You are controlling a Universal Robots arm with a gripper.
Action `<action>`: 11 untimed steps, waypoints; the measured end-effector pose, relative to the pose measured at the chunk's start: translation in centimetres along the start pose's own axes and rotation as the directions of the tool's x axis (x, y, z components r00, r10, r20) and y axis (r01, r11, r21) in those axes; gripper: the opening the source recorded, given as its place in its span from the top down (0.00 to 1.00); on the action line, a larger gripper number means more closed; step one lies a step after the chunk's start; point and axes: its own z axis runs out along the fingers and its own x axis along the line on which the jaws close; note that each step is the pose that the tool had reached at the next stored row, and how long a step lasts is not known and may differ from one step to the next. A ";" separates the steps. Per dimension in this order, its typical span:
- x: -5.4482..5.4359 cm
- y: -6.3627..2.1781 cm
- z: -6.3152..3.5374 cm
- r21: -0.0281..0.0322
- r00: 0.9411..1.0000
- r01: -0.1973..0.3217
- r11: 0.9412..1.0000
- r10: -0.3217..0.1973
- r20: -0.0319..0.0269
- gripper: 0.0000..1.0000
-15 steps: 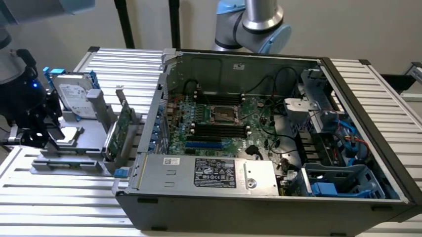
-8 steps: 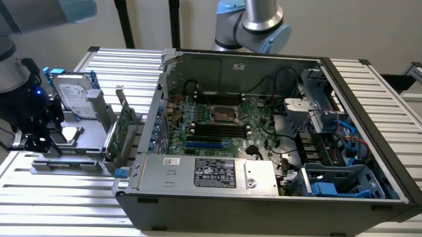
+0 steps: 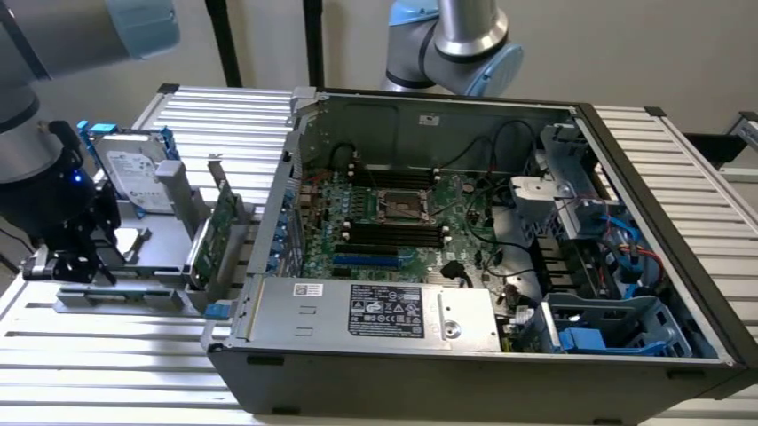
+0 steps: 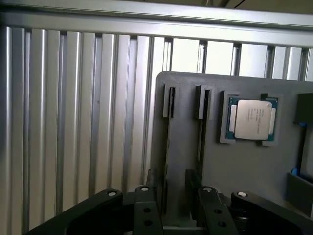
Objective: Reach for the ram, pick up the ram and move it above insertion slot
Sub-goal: 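Pick up the ram and move it above insertion slot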
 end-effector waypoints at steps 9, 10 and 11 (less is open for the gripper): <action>0.0 -0.01 1.64 0.000 1.000 0.000 1.000 0.000 0.000 0.64; 0.0 -0.01 1.82 0.000 1.000 0.000 1.000 0.000 0.000 0.64; 0.0 -0.01 2.00 0.000 1.000 0.000 1.000 0.000 0.000 0.64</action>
